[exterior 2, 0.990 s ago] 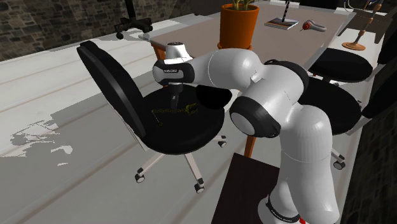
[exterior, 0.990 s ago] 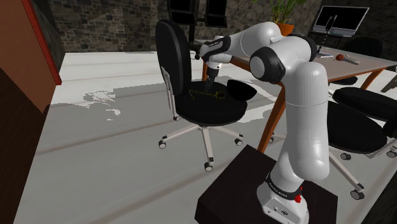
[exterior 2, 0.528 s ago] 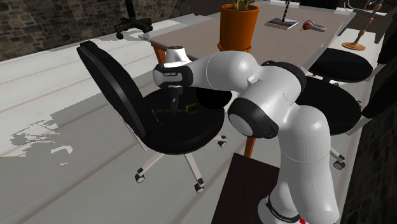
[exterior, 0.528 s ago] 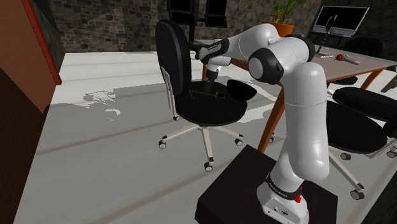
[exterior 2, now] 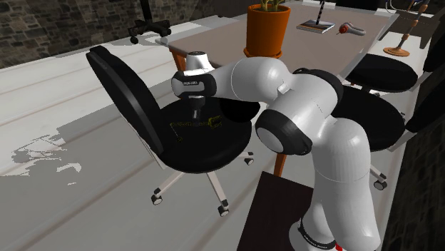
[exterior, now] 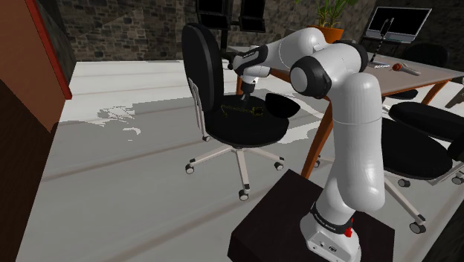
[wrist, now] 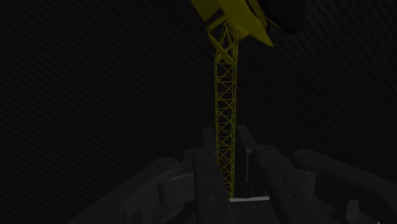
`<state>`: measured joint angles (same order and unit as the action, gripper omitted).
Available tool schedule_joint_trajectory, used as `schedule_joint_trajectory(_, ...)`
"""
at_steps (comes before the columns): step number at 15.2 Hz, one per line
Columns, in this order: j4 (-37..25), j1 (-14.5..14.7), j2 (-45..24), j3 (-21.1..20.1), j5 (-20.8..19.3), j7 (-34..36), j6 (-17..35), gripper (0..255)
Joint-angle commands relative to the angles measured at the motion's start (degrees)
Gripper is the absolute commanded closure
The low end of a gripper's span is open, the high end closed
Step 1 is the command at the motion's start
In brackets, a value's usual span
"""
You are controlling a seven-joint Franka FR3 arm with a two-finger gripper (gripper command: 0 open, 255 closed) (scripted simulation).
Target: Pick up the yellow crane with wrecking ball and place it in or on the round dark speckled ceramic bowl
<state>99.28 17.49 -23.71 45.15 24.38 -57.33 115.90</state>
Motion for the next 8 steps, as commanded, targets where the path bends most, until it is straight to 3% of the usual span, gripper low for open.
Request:
schedule_joint_trajectory(1, 0.0, 0.0, 0.0, 0.0, 0.0, 0.0, 0.0, 255)
schedule_joint_trajectory(8, -1.7, 0.3, 1.1, 0.6, -1.1, 0.9, -2.4, 255)
